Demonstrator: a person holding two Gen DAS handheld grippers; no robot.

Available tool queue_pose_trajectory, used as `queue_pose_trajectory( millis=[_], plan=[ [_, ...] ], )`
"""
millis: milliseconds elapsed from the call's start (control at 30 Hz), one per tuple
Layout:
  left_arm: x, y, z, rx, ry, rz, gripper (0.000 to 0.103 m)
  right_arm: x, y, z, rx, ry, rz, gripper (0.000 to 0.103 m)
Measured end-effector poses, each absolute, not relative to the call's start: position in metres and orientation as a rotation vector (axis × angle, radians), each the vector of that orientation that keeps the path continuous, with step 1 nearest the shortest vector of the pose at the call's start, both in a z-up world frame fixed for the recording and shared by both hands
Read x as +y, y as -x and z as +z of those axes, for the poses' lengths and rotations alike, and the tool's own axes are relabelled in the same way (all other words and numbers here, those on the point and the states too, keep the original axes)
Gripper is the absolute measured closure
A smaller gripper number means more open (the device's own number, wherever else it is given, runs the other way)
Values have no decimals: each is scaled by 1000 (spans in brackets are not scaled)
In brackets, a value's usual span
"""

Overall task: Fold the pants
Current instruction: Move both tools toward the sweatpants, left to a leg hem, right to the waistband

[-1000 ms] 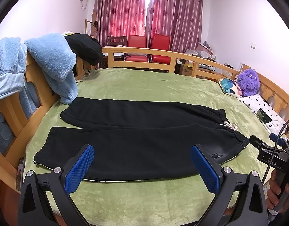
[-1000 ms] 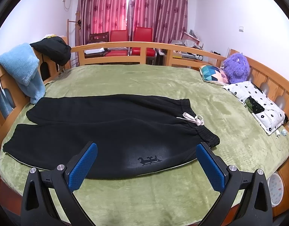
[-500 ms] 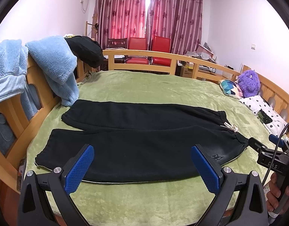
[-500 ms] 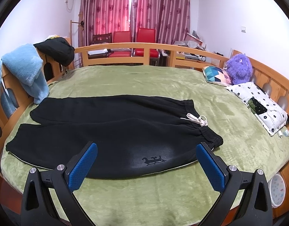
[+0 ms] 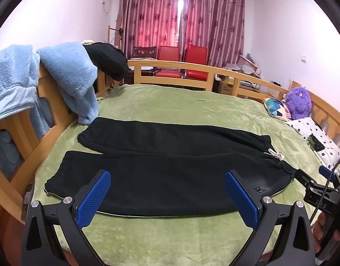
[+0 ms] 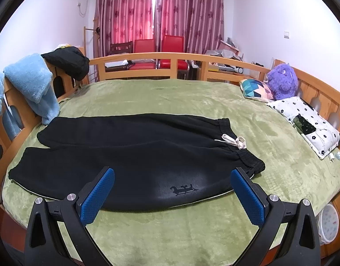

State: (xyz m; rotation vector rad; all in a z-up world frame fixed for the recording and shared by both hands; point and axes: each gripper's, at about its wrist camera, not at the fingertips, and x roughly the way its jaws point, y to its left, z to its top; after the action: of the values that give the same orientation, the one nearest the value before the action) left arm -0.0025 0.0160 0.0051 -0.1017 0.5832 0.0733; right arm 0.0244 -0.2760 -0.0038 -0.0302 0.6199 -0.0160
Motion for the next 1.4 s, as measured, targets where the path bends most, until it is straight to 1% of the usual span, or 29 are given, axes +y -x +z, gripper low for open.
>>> queue_pose_trajectory(
  millis=[100, 200, 400, 467, 500, 567, 633, 800, 1000, 1100, 1133, 1167, 1333, 1367, 1400],
  plan=[
    [17, -2, 2, 586, 102, 82, 0, -278, -26, -8, 617, 19, -5, 0],
    [20, -1, -3, 543, 138, 122, 0, -282, -32, -11, 602, -15, 14, 0],
    [27, -22, -22, 586, 146, 135, 0, -286, -50, -28, 560, -4, -10, 0],
    [27, -30, -33, 613, 126, 137, 0, -289, -62, -40, 590, -27, 23, 0],
    [28, -35, -39, 634, 117, 127, 0, -289, -73, -48, 637, -49, 39, 1],
    [31, -46, -53, 680, 108, 121, 0, -288, -89, -57, 704, -70, 41, 6],
    [37, -55, -68, 725, 124, 126, 0, -287, -101, -66, 739, -75, 37, 7],
    [63, -64, -108, 783, 163, 154, 0, -281, -116, -84, 791, -62, 42, 7],
    [101, -72, -150, 851, 215, 212, 0, -293, -126, -124, 823, -39, 23, 9],
    [122, -71, -162, 863, 281, 234, 0, -308, -131, -144, 881, -70, -17, 20],
    [128, -70, -165, 858, 303, 239, 0, -314, -132, -148, 899, -83, -31, 27],
    [135, -68, -168, 855, 330, 246, 0, -321, -132, -150, 904, -95, -38, 31],
    [157, -65, -189, 883, 442, 252, 0, -352, -123, -147, 841, -139, -78, 30],
    [159, -65, -192, 883, 450, 255, 0, -358, -122, -147, 833, -166, -73, 25],
    [161, -63, -194, 884, 447, 268, 0, -366, -121, -147, 826, -203, -61, 22]
  ],
)
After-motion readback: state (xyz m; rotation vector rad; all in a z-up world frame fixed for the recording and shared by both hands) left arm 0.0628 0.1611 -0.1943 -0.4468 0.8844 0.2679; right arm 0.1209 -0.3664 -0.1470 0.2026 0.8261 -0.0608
